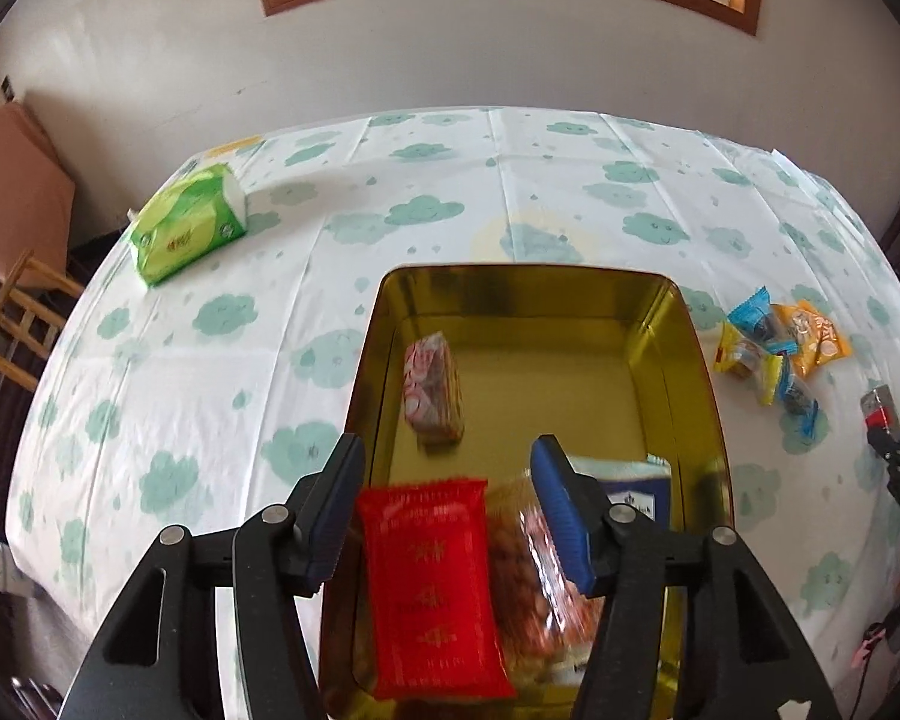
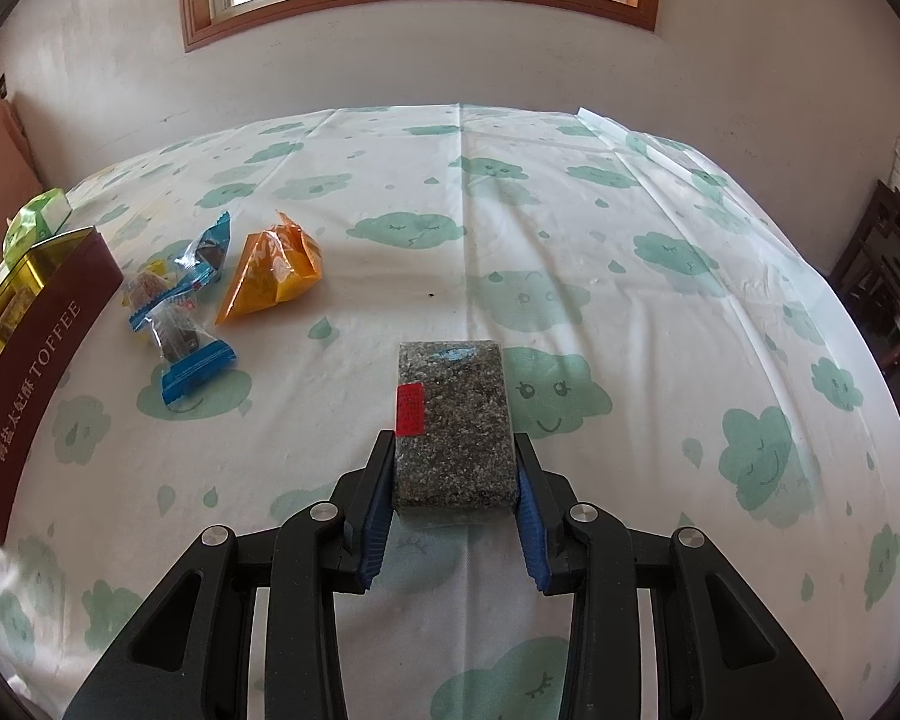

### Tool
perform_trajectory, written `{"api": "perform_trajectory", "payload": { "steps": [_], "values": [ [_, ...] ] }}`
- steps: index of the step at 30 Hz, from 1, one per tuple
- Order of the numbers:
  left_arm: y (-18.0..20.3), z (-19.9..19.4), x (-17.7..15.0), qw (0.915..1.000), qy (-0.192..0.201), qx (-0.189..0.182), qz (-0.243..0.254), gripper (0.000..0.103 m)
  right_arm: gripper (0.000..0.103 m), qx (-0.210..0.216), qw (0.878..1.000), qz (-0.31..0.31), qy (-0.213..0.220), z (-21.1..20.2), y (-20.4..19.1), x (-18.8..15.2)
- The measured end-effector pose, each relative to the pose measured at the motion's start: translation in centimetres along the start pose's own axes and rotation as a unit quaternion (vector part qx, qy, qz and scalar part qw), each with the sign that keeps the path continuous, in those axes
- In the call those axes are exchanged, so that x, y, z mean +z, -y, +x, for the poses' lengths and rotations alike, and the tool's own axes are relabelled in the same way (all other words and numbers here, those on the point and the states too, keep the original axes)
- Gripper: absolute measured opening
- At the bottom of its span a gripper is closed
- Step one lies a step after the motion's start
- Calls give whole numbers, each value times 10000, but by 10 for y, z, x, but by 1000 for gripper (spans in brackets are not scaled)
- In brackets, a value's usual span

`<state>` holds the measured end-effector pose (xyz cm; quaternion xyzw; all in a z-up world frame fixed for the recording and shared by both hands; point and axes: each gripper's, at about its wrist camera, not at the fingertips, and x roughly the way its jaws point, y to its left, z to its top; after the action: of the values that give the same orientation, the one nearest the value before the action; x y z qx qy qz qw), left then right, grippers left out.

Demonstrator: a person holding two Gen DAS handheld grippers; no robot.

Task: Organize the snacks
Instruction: 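Carry the pink-and-white pack into the tin and release it with the left tool, then carry the grey speckled pack into the tin and release it with the right tool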

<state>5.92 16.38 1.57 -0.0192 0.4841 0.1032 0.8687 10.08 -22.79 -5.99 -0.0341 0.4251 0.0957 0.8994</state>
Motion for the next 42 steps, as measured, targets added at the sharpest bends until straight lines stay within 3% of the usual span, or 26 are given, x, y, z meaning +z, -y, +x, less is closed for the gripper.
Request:
{"api": "perform_trajectory", "payload": {
  "steps": [14,28,34,42],
  "values": [
    [-2,4,-22,9998,-26,118,-142,73,36,-279,9992,265,-106,4,0,5],
    [-7,8,-25,9999,30,112,-121,80,36,-389,9985,376,-101,-6,-19,16],
    [-7,9,-26,9998,46,117,-128,85,36,-145,9998,142,91,-23,-46,33],
    [-10,5,-27,9998,135,121,-97,89,36,558,9972,-417,263,-37,-114,51]
  ]
}}
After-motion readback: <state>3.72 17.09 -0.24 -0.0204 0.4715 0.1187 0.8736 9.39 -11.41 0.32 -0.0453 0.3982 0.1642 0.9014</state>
